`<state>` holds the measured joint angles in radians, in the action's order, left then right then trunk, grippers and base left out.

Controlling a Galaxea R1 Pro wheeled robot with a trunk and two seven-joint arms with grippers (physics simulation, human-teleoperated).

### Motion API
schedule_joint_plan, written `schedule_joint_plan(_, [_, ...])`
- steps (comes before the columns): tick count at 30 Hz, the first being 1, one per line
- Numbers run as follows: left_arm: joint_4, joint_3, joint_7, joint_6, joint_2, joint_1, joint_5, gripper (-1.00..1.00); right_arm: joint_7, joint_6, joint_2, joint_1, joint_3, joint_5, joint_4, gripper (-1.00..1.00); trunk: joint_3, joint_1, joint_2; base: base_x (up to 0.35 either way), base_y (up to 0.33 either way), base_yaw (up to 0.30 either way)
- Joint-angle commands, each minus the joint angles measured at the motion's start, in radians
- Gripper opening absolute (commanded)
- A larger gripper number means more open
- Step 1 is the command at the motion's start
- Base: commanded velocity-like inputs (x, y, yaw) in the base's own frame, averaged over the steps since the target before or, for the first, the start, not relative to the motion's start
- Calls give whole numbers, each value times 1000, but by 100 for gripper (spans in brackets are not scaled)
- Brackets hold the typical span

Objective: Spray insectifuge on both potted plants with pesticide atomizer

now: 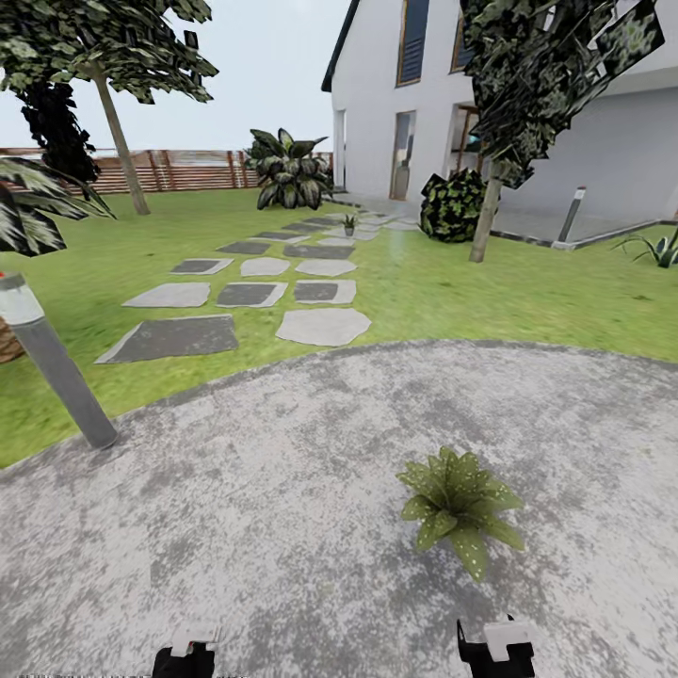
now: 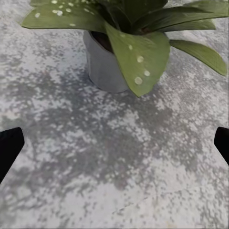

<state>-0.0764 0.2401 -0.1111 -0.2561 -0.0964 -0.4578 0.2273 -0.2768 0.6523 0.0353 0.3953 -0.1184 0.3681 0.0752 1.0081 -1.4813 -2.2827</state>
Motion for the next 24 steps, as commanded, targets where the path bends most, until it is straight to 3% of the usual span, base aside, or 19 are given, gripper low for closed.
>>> schedule_joint_plan(1, [1, 7, -4, -2, 0, -1, 10, -100, -4, 3, 0, 0, -7, 11, -1, 100, 0, 0, 0, 0, 0, 218])
schedule_joint_plan(13, [3, 6, -4, -2, -2, -1, 10, -100, -3, 3, 0, 0, -7, 11, -1, 100, -47, 42, 77, 0, 0, 218])
schedule_joint_plan(24, [3, 6, -2, -3, -6, 0, 9, -100, -2, 3, -2, 0, -7, 14, -23, 100, -58, 42, 77, 0, 0, 218])
